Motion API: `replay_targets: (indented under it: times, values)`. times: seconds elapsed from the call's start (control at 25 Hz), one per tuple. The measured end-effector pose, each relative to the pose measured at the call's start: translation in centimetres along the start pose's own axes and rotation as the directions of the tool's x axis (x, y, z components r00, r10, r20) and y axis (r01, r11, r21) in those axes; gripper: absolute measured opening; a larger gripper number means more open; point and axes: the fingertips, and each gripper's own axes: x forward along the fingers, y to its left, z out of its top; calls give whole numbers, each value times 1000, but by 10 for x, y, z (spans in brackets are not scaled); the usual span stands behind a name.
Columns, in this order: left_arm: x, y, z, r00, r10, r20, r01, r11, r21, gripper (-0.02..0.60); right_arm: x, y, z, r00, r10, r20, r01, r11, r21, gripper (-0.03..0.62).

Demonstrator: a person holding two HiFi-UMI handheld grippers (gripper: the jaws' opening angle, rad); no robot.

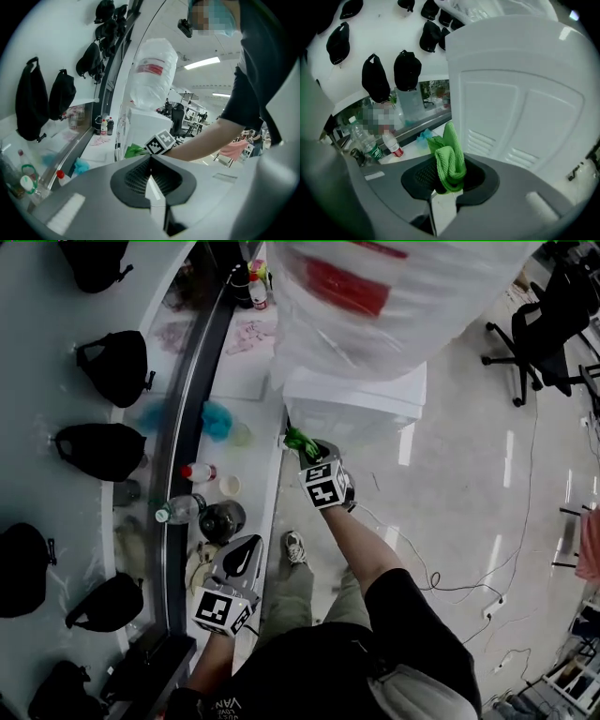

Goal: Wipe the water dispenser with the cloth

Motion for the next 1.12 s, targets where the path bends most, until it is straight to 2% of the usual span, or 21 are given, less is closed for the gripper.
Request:
replay_targets:
  times: [0.24,0.48,0.84,1.12]
  values:
    - [-5,20,1,1000,8,-13,-8,1000,15,2,32,-5,17,999,-31,-12,31,999,13,94]
    - [3,13,2,1000,-8,-16,8,1000,26,2,17,-49,0,995,-98,-26,100,992,77,94]
    - [29,-41,2,997,-76,-20,77,997,32,2,-50,-159,-56,965,-249,-82,260,952,160,94]
    - [48,-81,2,992,-124,-26,125,991,37,2,-93,-213,-87,941,-320,-112,335,925,177,94]
